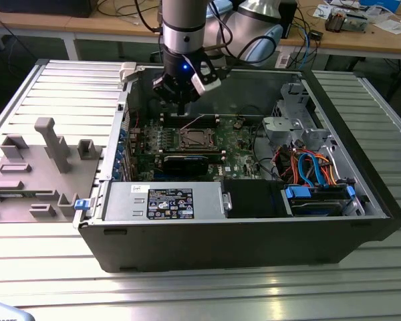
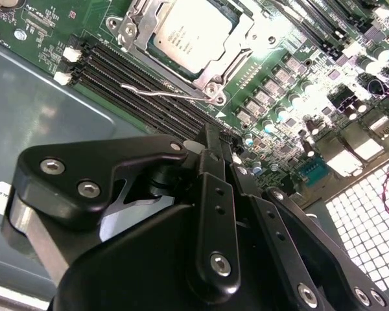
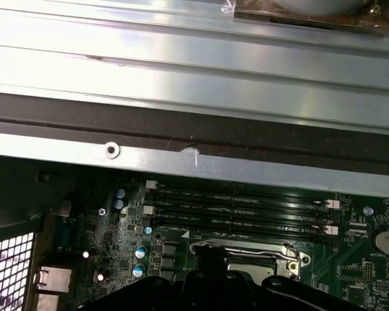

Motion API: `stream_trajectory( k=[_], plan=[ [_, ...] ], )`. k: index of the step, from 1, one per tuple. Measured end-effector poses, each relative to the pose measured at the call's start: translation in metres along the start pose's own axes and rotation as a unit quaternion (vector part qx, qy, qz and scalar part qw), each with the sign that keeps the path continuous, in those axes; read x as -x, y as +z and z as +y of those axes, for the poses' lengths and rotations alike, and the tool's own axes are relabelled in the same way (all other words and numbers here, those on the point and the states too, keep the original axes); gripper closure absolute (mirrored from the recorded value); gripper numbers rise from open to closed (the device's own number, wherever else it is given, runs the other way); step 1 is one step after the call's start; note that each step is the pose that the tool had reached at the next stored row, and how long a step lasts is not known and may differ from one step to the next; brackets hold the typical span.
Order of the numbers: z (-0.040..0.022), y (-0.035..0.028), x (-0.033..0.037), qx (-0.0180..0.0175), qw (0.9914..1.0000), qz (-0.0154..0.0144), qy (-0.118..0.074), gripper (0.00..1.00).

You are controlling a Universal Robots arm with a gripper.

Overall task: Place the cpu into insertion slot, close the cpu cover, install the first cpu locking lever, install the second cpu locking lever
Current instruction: 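Install the first cpu locking lever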

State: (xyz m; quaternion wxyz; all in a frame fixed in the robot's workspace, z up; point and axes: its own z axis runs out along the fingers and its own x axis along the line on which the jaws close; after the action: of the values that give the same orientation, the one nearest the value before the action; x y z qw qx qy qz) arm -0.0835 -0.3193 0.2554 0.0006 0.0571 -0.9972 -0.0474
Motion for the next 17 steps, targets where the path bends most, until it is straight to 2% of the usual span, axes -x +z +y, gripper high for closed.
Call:
stream_trajectory(
  k=[1,3,5,7,11,14,17],
  plan=[
    [0.0012,0.0003,0.0001,-0.0073,0.99997,0.0009,0.0,0.89],
    [0.0041,0.001,0.0004,-0.0253,0.99967,0.003,0.0,0.89],
    [0.0063,0.0028,0.0007,-0.0373,0.9993,0.0043,0.0,0.89],
    [0.0078,0.0077,0.0015,-0.0386,0.99924,0.0053,0.0,0.89],
    [0.0097,0.0158,0.0025,-0.0374,0.99927,0.0053,0.006,0.89],
    [0.0113,0.0197,0.0065,-0.0372,0.99927,0.0057,0.006,0.89],
    [0.0121,0.0232,0.0071,-0.0373,0.99926,0.0061,0.007,0.89]
  ],
)
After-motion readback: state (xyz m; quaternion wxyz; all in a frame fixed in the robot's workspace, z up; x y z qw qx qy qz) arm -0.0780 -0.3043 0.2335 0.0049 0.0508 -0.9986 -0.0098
